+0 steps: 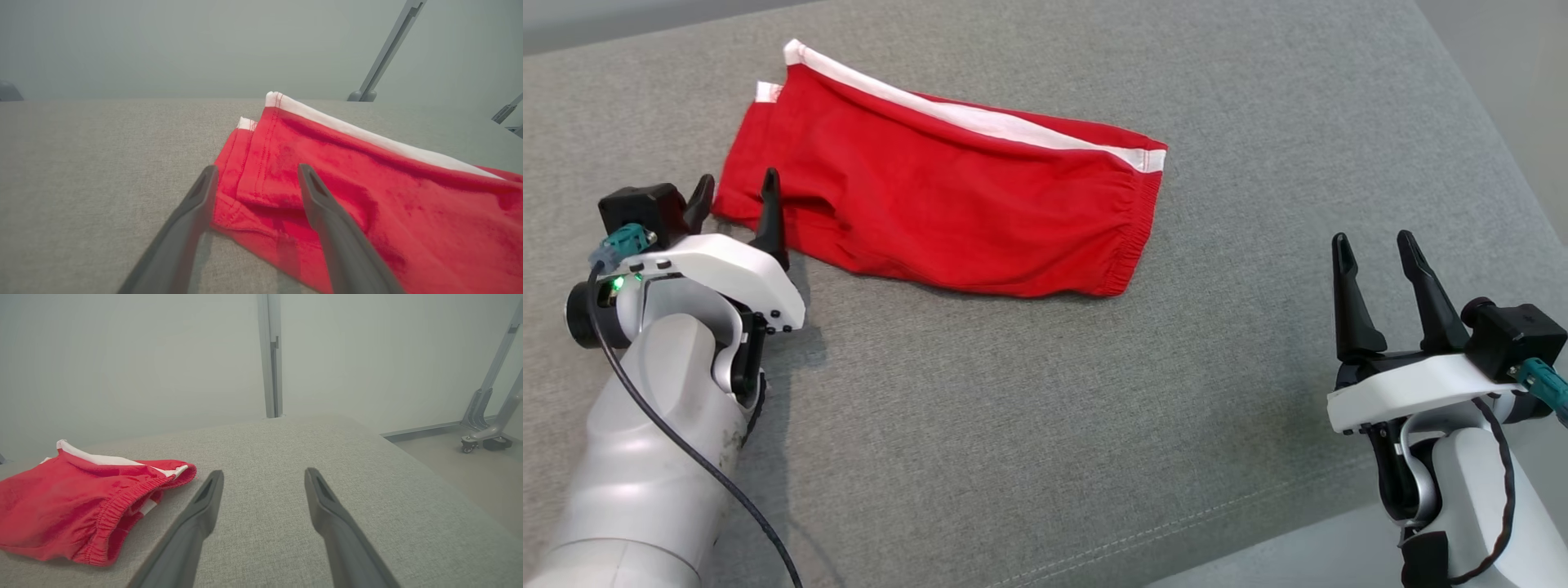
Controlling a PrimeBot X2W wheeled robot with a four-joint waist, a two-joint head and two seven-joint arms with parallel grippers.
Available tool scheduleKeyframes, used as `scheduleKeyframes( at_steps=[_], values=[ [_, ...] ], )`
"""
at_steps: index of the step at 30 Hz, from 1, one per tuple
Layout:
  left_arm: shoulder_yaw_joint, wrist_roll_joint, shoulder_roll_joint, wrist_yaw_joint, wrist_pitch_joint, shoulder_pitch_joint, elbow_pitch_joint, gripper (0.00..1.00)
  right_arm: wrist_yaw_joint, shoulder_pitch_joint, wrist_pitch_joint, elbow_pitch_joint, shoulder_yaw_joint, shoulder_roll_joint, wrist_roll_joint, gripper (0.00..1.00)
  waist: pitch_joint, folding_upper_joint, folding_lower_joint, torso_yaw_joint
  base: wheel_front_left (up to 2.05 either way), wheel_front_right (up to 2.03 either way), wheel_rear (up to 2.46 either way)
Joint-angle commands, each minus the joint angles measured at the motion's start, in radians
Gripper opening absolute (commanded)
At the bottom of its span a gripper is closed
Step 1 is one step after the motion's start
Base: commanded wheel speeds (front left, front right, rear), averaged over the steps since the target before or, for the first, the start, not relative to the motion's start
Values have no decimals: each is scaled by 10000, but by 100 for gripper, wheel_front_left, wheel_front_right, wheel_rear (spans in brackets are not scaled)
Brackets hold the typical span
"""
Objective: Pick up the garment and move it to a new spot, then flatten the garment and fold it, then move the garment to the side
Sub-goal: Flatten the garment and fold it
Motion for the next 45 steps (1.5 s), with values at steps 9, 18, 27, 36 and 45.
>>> scheduleKeyframes(
  at_steps=[9, 18, 27, 36, 45],
  values=[
    [368, -3, 532, 644, 172, -1282, 1315, 100, 35, -108, -117, -176, 425, -60, 325, 100, 410, 0, 0, -489, 0, 0, 0],
    [305, -97, 639, 565, 635, -1666, 2049, 100, 35, -187, -117, -144, 530, -60, 458, 100, 576, 0, 0, -665, 0, 0, 0],
    [109, -136, 537, 331, 1098, -1740, 2339, 17, 35, -228, -117, -71, 559, -60, 583, 100, 665, 0, 0, -621, 0, 0, 0],
    [-33, -207, 269, 88, 888, -1583, 2431, 0, 35, -355, -117, -14, 507, -60, 622, 100, 558, 0, 0, -353, 0, 0, 0],
    [271, -653, -153, -220, 108, -764, 2389, 0, 35, -477, -117, 42, 370, -60, 360, 100, -112, 0, 0, 419, 0, 0, 0]
  ],
)
